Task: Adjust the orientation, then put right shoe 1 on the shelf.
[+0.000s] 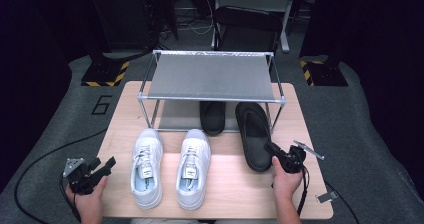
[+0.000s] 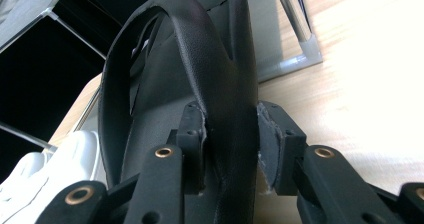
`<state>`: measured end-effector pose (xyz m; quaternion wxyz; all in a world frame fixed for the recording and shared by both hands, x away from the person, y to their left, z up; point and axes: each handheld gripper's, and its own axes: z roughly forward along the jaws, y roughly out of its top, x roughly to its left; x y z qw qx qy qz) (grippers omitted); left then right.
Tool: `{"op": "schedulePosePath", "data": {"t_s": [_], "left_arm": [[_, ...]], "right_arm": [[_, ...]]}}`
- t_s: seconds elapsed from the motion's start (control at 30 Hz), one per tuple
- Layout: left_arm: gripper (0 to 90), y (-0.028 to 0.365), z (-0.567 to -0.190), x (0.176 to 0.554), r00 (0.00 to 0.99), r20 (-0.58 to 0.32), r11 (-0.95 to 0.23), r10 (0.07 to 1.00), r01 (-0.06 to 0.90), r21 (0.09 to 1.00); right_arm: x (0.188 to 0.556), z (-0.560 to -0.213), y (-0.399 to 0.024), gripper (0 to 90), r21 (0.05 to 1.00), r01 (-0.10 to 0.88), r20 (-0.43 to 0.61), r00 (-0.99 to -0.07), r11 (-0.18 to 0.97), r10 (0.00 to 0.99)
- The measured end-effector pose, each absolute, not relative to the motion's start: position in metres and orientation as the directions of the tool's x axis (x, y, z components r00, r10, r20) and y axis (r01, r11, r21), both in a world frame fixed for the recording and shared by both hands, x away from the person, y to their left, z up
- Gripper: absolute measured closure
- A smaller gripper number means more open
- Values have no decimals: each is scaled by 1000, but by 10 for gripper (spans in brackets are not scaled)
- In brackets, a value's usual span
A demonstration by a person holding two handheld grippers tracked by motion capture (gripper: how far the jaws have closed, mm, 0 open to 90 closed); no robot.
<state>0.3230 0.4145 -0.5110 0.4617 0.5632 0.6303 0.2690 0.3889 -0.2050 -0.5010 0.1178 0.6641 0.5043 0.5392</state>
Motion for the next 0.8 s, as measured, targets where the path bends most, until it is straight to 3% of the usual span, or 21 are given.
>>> {"op": "schedulePosePath", "data": {"t_s": [0.4,0.8], "left_arm": [[341,413,-511,325,74,-276,212,958,463,861],[341,415,-510,325,74,-282,219,957,459,861]], "right_arm": [[418,-499,-184,654,707,501,602,-56,-499,797],[456,-499,-159,653,725,511,546,-19,-461,837]]}}
